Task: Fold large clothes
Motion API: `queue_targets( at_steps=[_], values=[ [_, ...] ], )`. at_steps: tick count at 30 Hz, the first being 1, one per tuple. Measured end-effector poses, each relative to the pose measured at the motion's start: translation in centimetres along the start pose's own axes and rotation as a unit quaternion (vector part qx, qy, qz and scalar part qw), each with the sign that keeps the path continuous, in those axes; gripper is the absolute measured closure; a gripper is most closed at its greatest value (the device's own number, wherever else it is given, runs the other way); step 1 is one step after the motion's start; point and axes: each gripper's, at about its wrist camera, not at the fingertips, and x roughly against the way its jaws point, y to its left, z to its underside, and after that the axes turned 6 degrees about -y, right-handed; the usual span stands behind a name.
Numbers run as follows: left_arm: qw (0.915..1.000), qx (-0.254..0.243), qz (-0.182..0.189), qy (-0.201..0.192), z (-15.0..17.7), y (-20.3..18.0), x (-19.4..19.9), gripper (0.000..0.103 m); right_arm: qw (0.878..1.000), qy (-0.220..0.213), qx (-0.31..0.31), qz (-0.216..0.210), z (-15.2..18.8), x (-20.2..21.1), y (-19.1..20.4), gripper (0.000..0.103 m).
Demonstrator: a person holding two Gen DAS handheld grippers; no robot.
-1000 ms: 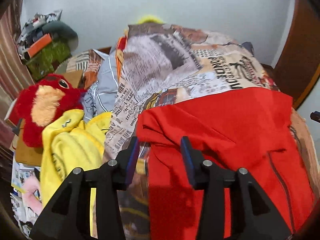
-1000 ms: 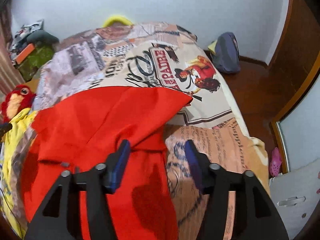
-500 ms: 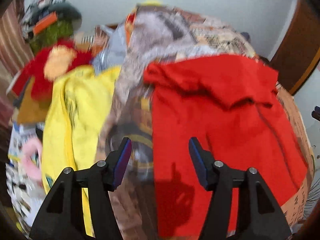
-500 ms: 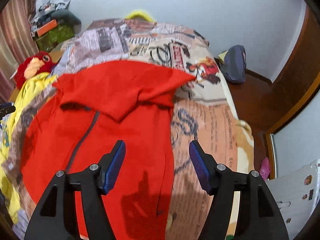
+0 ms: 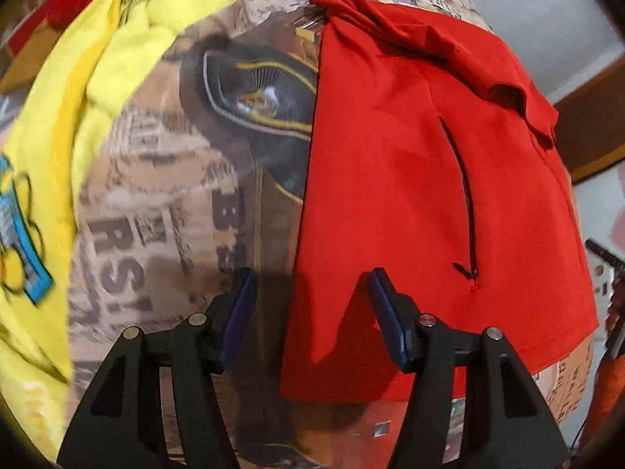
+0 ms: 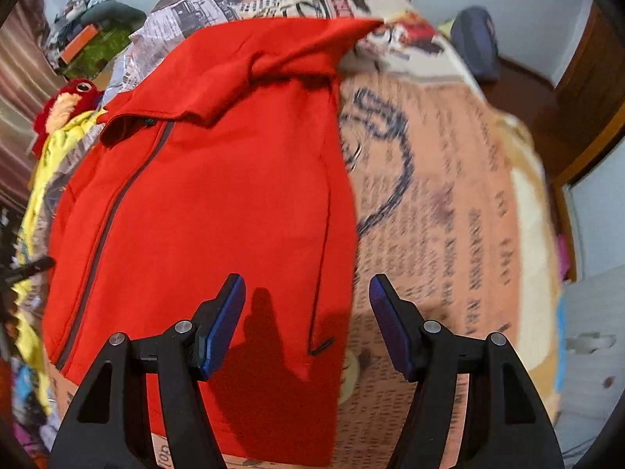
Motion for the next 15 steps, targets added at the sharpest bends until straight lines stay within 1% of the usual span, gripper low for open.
queue_targets(
  at_steps=[4,6,7,9,10,11,12,13,15],
  values=[
    [1.0000,0.001,0.002,0.004,1.0,-0.7,-0.4,0.044,0.999,0.019,-0.023,-0.028,0.9,-1.8,-0.2,0.041],
    [0.9999,-0.006,0.008,0.009,1.4,-1.3,-0.5,0.045,0.998,0.011,-0.036,-0.047,1.4,-2.2,-0.4,0.041],
    [0.9998,-0.013,0.010,0.011,1.3,-1.5,-0.7,0.050,0.997,0.007,-0.042,-0.057,1.5,-2.3,-0.6,0.041],
    [0.9993,-0.034,0.012,0.012,1.5,-2.3,-0.8,0.058,0.996,0.000,-0.045,-0.074,1.6,-2.6,-1.0,0.040],
    [0.9991,-0.040,0.005,0.012,1.5,-2.5,-0.9,0.065,0.995,-0.002,-0.047,-0.084,1.5,-2.9,-1.3,0.038],
    [0.9990,-0.043,0.007,0.013,1.7,-2.7,-1.0,0.075,0.994,-0.003,-0.053,-0.093,1.5,-3.1,-1.5,0.038],
    [0.9988,-0.041,0.021,0.017,1.6,-2.7,-1.1,0.096,0.994,-0.002,-0.058,-0.097,1.4,-3.3,-1.6,0.038],
    [0.9985,-0.033,0.035,0.025,1.5,-2.7,-1.4,0.098,0.993,-0.002,-0.062,-0.099,1.2,-3.4,-1.9,0.039],
    [0.9985,-0.022,0.045,0.023,1.3,-2.9,-1.5,0.098,0.994,-0.005,-0.061,-0.096,1.1,-3.5,-1.7,0.041]
  ],
)
